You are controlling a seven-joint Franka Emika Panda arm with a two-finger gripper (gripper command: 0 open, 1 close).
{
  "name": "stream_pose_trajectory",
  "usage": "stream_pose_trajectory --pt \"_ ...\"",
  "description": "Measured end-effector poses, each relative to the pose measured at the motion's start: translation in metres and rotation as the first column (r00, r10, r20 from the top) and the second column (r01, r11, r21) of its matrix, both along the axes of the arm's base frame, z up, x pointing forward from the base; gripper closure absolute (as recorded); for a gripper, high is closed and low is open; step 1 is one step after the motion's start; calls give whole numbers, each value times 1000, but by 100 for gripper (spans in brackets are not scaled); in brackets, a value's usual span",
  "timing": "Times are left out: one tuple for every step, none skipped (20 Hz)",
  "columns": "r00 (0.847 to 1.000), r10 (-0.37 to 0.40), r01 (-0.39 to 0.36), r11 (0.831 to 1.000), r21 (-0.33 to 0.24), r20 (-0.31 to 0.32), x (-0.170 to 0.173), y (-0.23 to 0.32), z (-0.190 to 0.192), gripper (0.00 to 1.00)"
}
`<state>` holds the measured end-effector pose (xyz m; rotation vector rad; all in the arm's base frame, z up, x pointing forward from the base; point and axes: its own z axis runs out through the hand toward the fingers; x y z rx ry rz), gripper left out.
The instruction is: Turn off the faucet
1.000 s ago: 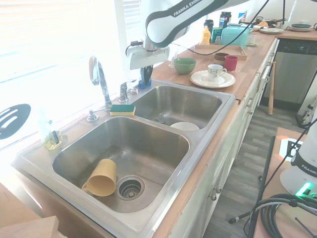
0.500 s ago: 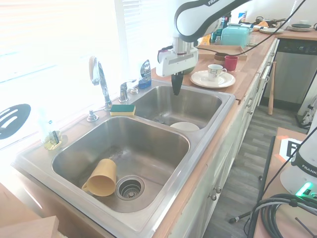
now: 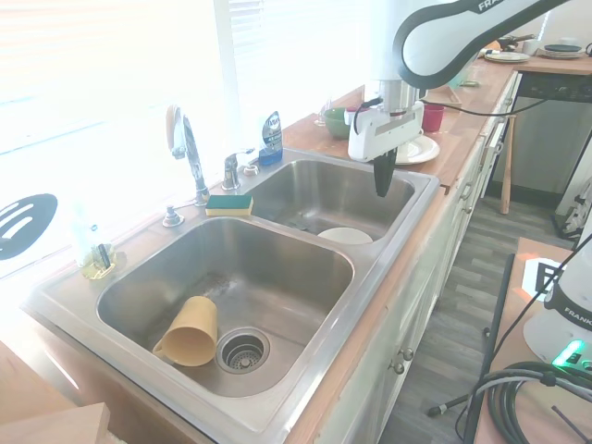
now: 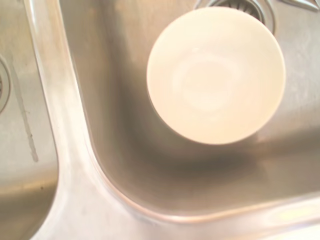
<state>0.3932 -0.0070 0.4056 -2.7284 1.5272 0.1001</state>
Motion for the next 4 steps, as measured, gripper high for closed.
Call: stream_pose_trajectory --pt "1000 -3 3 1000 1 1 -3 -1 1 0" --pt "1000 -5 5 1000 1 1 -4 -1 2 0" --pt "1000 -6 6 1000 2 0 -5 -1 2 0" --pt "1000 -6 6 1000 3 0 -5 -1 3 0"
